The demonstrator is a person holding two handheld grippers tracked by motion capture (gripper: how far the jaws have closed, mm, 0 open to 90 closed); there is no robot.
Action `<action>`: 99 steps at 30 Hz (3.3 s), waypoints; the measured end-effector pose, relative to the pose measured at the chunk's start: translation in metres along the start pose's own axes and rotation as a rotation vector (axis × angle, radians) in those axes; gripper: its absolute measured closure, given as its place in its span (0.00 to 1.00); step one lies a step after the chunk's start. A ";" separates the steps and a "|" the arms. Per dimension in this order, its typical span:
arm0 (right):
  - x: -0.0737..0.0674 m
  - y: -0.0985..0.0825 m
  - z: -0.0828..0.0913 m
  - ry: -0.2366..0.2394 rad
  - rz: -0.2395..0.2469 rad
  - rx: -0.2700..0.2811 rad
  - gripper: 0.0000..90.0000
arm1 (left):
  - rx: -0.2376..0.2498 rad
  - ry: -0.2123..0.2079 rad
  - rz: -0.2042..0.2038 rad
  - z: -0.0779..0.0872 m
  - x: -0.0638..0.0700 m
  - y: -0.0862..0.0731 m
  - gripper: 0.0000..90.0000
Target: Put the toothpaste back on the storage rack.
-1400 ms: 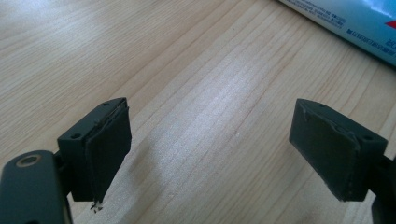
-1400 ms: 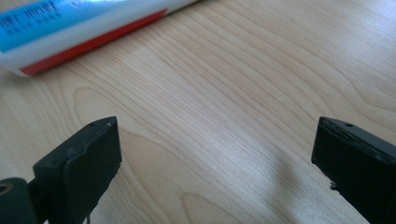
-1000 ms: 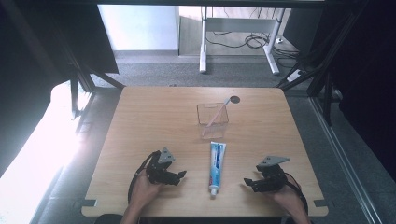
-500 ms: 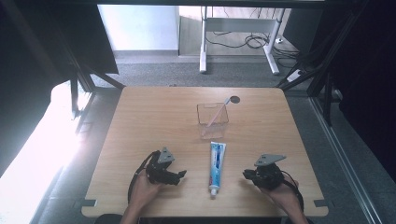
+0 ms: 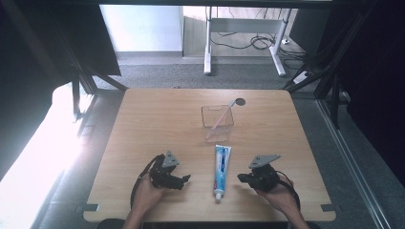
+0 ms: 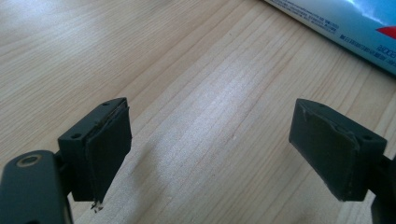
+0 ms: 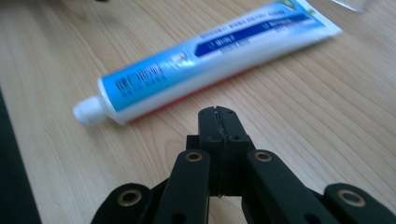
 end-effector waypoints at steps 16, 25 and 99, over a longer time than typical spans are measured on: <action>-0.015 0.039 -0.021 0.092 0.008 0.051 1.00 | 0.011 -0.013 -0.001 0.002 0.002 0.002 0.15; -0.027 0.050 -0.044 0.120 0.031 0.029 1.00 | 0.010 -0.011 0.001 0.003 -0.002 0.001 0.15; 0.015 0.027 -0.009 0.033 0.052 -0.245 0.56 | 0.015 -0.043 0.009 0.004 -0.001 0.002 0.15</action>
Point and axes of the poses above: each handheld gripper's, and its own axes: z roughly backward along the jaws, y roughly out of its top, x roughly to its right, the point moved 7 cm from there along -z, roughly forward along the jaws, and after that the axes turned 12 degrees about z, right-handed, at the moved point
